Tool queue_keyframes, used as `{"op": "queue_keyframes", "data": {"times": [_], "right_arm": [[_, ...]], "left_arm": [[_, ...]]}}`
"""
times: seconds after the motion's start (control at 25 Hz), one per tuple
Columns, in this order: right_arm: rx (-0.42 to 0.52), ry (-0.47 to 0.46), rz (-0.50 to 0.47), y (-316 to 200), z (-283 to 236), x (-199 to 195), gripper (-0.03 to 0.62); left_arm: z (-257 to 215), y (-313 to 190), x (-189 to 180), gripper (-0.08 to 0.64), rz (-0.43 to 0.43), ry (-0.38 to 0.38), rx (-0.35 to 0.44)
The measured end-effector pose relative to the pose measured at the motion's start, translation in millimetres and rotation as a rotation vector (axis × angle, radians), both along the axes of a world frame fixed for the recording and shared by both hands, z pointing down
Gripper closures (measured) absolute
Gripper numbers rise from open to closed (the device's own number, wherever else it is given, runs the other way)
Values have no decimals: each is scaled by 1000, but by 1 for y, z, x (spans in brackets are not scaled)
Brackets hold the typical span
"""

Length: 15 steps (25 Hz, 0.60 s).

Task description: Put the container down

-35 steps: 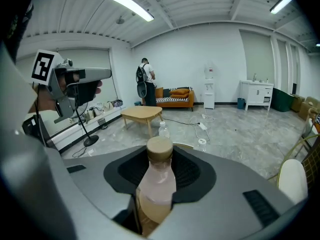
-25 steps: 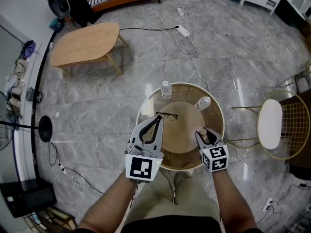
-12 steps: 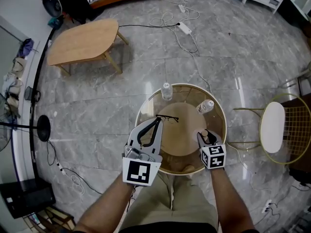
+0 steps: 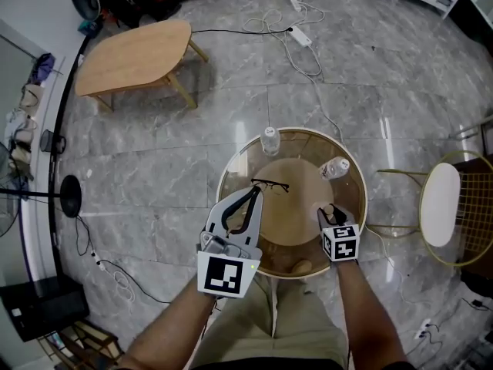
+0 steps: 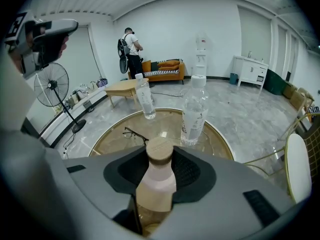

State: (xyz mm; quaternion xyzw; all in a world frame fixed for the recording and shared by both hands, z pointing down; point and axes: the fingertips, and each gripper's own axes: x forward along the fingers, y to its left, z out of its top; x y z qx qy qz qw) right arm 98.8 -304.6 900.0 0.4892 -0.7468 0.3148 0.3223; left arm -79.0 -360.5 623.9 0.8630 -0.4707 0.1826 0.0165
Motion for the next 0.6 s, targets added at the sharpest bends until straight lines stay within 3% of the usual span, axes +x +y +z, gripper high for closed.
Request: {"op": "queue_keyframes", "data": {"times": [0.6], "right_arm": [[-83, 37, -17, 0, 57, 7, 437]], "left_arm": [[31, -4, 7, 545, 21, -20, -38]]}}
